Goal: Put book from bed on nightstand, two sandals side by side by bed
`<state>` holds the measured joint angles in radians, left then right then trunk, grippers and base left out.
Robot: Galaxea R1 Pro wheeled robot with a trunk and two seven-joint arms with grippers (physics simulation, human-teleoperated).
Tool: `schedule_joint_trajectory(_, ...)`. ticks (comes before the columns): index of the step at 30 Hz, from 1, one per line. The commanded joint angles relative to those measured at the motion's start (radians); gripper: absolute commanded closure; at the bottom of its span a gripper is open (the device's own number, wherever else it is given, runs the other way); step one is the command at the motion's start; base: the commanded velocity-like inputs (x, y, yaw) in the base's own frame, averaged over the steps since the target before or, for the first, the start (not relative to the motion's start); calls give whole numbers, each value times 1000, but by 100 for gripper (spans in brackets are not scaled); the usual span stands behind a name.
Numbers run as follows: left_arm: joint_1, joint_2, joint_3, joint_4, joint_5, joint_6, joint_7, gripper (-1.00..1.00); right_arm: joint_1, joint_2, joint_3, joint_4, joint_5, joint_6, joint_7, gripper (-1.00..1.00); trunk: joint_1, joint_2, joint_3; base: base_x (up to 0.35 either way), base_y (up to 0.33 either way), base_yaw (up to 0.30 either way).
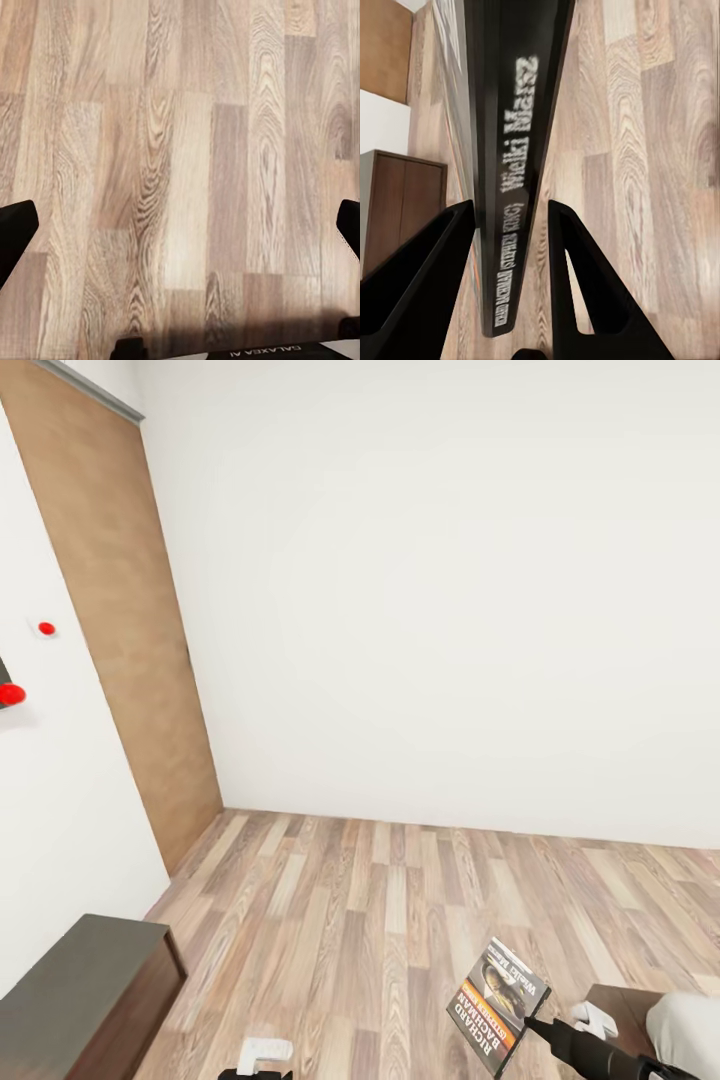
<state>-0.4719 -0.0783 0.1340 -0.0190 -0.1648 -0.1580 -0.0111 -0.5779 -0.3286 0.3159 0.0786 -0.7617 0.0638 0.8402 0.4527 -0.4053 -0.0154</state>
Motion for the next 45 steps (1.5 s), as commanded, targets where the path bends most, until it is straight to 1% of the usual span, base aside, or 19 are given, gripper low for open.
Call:
schedule_joint_trajectory(1, -1, 0, 9, 1, -10, -3, -1, -100, -2, 0, 2, 3, -11, 7, 5, 100, 1, -2, -1, 328, 0, -263)
schedule_joint_trajectory(6, -1, 0, 9, 1, -9, -4, -1, -100, -2, 0, 2, 3, -12, 7, 6, 100, 1, -2, 2, 83, 0, -257)
schedule_joint_trajectory(12, -1, 0, 9, 1, -9, -3, -1, -100, -2, 0, 1, 3, -11, 7, 6, 100, 1, -2, 3, 107, 0, -62)
schedule_joint_trajectory(45, -1, 0, 9, 1, -9, -3, -1, -100, -2, 0, 2, 3, -11, 7, 6, 100, 1, -2, 3, 324, 0, -1)
